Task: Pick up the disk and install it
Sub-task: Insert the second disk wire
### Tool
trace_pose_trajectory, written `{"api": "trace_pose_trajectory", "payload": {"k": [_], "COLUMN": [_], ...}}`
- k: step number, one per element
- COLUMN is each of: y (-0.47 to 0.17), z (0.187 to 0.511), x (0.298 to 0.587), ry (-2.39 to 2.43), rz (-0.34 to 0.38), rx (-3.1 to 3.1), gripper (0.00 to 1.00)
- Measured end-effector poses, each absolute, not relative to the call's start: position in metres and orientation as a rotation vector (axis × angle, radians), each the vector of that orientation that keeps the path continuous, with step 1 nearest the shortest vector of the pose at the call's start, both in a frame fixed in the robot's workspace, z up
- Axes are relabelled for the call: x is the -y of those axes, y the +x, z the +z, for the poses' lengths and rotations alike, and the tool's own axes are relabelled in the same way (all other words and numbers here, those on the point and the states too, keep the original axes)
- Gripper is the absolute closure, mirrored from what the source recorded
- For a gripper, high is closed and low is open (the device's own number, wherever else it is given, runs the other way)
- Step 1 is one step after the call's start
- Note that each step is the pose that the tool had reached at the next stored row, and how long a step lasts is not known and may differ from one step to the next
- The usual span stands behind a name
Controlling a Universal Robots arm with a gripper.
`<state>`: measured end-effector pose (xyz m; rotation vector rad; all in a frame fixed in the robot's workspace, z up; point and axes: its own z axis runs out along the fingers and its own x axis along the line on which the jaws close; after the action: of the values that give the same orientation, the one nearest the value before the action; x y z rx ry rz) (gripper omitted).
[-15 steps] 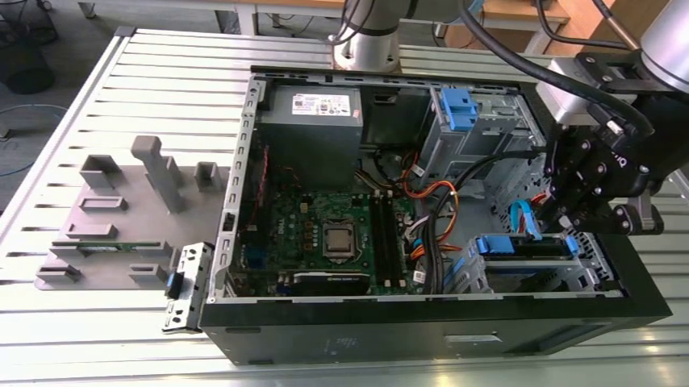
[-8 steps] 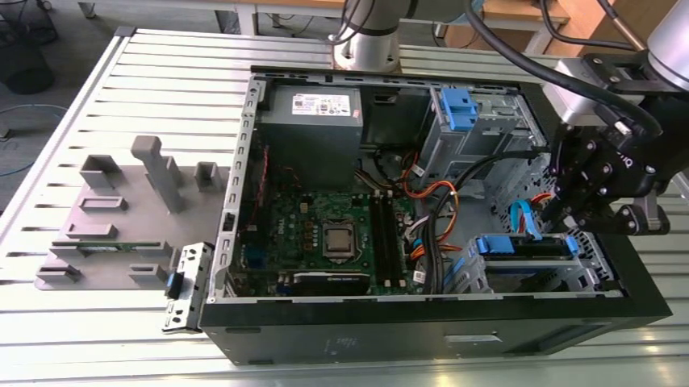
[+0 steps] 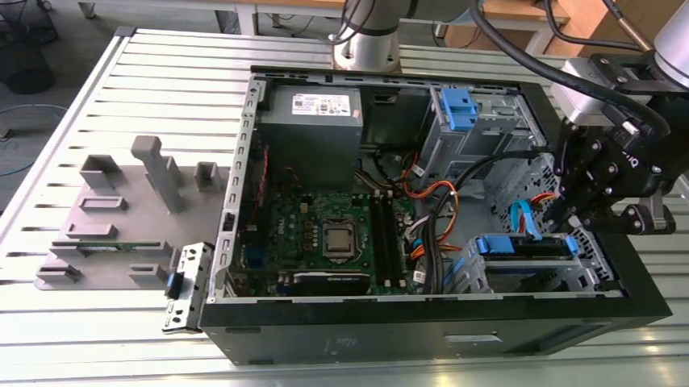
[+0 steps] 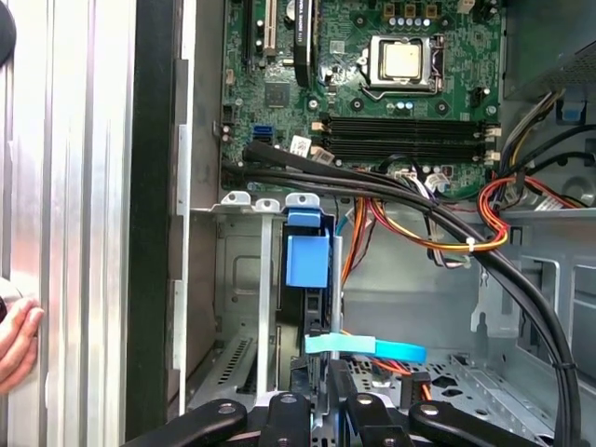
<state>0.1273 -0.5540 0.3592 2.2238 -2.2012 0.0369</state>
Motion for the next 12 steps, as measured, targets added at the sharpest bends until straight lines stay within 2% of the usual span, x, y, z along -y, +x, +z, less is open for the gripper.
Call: {"api": "trace_pose_trajectory", "payload": {"k": [12], "y": [0.1282], "z": [0.3592], "x": [0.5513], "ry": [2.224], "rz": [0.037], "rx": [2.201], "gripper": [0.77]}}
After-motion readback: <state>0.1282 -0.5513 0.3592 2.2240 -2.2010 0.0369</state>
